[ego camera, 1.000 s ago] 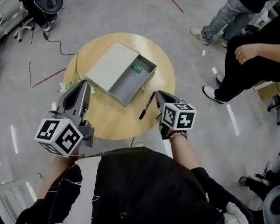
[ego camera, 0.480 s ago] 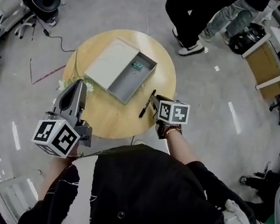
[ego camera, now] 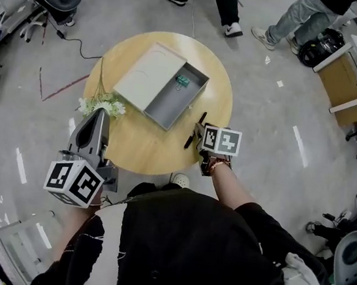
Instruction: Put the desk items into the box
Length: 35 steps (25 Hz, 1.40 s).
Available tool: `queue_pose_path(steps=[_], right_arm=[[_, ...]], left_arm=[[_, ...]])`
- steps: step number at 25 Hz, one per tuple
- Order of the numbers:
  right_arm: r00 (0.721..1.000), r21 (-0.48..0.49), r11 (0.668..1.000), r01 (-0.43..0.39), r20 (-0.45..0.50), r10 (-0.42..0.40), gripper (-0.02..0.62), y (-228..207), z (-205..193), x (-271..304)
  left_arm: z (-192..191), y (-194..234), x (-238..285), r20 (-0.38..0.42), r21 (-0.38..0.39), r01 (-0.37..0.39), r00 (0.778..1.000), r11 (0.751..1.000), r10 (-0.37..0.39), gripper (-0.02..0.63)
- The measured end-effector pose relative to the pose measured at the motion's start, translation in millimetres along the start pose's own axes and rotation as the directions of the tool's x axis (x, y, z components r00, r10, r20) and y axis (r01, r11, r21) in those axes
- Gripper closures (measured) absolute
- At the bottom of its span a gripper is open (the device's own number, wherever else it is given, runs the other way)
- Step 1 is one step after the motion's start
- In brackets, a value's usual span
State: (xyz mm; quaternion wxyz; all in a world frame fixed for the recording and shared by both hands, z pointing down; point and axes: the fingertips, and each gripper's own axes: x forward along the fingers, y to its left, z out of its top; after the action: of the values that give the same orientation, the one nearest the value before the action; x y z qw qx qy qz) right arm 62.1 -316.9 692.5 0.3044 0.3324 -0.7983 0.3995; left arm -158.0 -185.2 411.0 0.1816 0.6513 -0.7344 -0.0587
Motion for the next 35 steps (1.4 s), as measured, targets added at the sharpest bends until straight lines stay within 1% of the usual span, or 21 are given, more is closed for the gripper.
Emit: queue_pose_path(steps=[3,7,12,15,18,22,26,30,35], right_arm=[[0.999,0.010,0.999,0.047,-0.012,-0.047,0.443,2,-6,3],[0.990,0.018,0.990,0.141,-0.019,-0.141,0.441,2,-7,1],[0.966,0.003,0.966,0.258,-0.027,-0.258,0.451,-3,-13,1],[0.949,-0.011,0.949,0.314,-0.028,-0.315,0.449,-4,-8,-2],[0.933,-0.030,0.933,0.358,-0.021,-0.359,0.462,-6,-6,-3],[0.914,-0.059,0.914,0.401,-0.039,-0.404,0.474,-10,-15,-3],[0.897,-0.082,0.895,0.438,-0.032,-0.441,0.479,-9,-9,1],[0.890,-0.063,0.888,0.455,-0.010,-0.457,0.479,-6,-12,-3],[0.886,-0.035,0.885,0.464,0.009,-0.464,0.480,-8,-10,-6]], left_arm=[[1,11,2,0.007,-0.008,0.022,1.000,1.000,-0.022,0.595],[13,13,16,-0.003,-0.012,0.101,0.995,0.995,-0.101,0.595],[29,23,22,-0.009,0.012,0.185,0.983,0.983,-0.185,0.595],[42,34,25,-0.018,0.014,0.216,0.976,0.976,-0.216,0.595],[46,50,24,-0.023,0.007,0.237,0.971,0.972,-0.236,0.595],[46,67,18,-0.034,0.005,0.262,0.965,0.965,-0.262,0.595],[54,83,21,-0.027,0.022,0.297,0.955,0.955,-0.297,0.595],[59,93,18,-0.024,0.024,0.319,0.948,0.947,-0.319,0.595],[68,94,23,-0.011,0.024,0.348,0.937,0.937,-0.348,0.595]])
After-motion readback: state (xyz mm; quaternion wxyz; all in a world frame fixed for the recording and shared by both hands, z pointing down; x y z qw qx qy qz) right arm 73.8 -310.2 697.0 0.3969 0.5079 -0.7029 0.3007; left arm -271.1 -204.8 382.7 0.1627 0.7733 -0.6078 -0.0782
